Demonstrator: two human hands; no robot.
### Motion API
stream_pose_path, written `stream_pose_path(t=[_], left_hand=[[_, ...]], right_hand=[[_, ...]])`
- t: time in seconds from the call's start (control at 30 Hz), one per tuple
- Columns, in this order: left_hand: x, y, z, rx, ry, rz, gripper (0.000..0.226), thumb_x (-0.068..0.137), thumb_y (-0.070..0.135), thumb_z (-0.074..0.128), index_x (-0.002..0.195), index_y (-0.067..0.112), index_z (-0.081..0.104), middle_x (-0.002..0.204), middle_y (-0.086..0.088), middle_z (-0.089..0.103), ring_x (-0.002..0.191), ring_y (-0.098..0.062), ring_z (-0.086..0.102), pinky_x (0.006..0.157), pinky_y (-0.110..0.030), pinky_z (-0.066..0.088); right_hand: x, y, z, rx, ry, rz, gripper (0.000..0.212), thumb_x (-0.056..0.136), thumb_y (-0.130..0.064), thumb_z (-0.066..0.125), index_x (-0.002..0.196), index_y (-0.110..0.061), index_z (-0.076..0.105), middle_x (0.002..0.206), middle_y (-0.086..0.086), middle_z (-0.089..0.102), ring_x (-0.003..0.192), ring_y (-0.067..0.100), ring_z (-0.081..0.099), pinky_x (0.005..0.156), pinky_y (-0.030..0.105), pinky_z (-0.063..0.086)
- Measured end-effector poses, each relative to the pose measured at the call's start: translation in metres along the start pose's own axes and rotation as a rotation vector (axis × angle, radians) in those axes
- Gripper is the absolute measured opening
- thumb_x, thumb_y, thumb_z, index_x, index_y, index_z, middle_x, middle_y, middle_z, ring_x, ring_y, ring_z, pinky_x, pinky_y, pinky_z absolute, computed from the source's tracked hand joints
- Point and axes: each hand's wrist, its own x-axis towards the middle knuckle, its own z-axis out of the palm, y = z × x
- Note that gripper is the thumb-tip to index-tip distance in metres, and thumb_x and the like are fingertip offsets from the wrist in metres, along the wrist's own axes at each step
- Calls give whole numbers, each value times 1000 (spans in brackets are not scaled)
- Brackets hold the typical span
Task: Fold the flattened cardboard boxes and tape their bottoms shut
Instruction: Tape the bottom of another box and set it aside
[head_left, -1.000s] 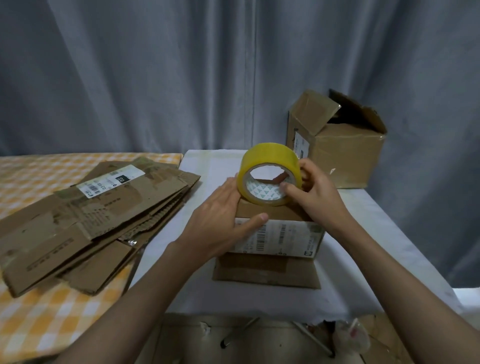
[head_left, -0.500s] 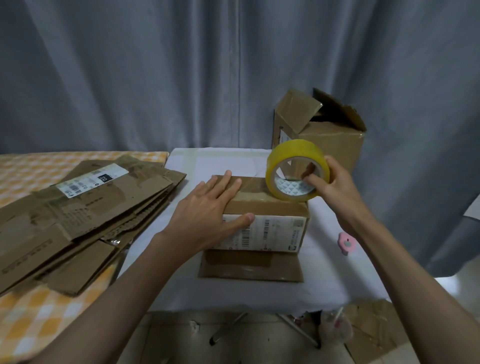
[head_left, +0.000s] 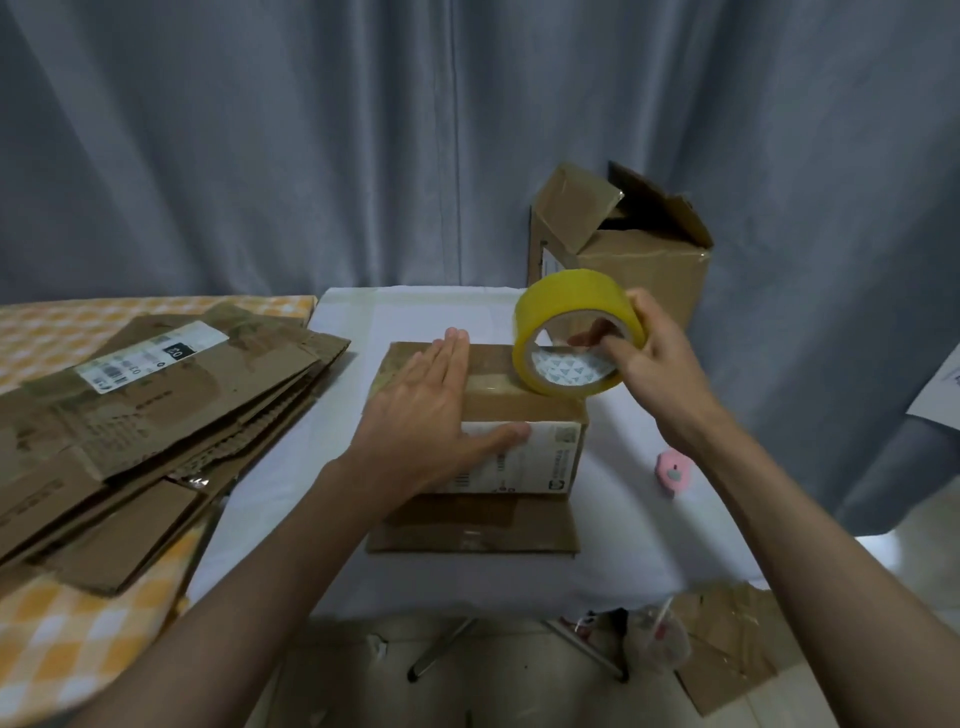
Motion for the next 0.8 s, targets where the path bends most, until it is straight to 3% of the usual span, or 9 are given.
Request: stream_pose_path(t=[0.07,0.13,0.2,0.27,0.37,0.43,0.57,0.67,0.8], left_hand=[[-1,0,-1,-8,4,5,113,78,93,22,157,21,-17,166,3,-12,153,-14,-3,121,-34,1],[-1,0,-2,-15,4,17,109,78,92,21,155,27,-20,166,8,-14,153,-14,-3,122,-40,6],[-1,-1,-3,-22,0,49,100,79,90,19,153,37,-23,164,17,-14,153,-16,-2,121,-48,12],[-2,-1,-4,1,7,92,92,81,89,15,151,43,-22,162,23,-16,153,-19,-2,121,-51,14],[-4,0,-4,56,-1,120,84,85,83,12,154,43,-15,161,24,-15,153,-21,-2,121,-48,9],[-3,-1,-4,83,-4,122,84,85,84,8,156,42,-9,162,23,-12,153,-22,-1,122,-45,7],[2,-3,-4,98,-10,160,96,74,88,-2,157,39,2,164,18,-2,153,-16,3,122,-40,4],[7,-21,-12,39,-16,212,100,72,88,3,157,35,12,164,17,4,152,-8,5,124,-39,8],[9,-48,-19,-220,-50,269,88,79,74,33,156,34,21,163,20,7,149,5,5,125,-35,11]], right_hand=[[3,-1,-8,-49,61,-53,23,85,6,50,99,-12,54,88,7,65,82,11,66,73,29,52],[7,3,-23,-150,137,-104,30,76,3,49,95,-20,55,82,-1,61,82,21,61,73,36,49],[8,10,-38,-286,158,-116,40,70,9,49,91,-25,54,75,-8,55,77,19,55,69,32,44],[5,15,-47,-393,124,-95,42,69,13,47,89,-23,53,72,-6,53,74,20,52,64,25,40],[0,23,-48,-460,55,-38,42,70,16,44,79,-25,47,67,-8,48,66,14,46,57,19,35],[-1,29,-47,-470,23,2,43,71,16,44,77,-27,45,66,-10,46,65,11,45,58,23,35],[-6,41,-45,-392,16,90,32,74,15,44,83,-15,49,69,-3,49,73,25,51,67,33,40],[-16,41,-33,-266,-23,137,39,77,17,45,81,-22,48,71,-6,49,69,9,49,68,32,43],[-32,33,-3,-203,-223,124,39,88,7,59,102,-28,46,86,-12,54,75,-8,54,65,11,43]])
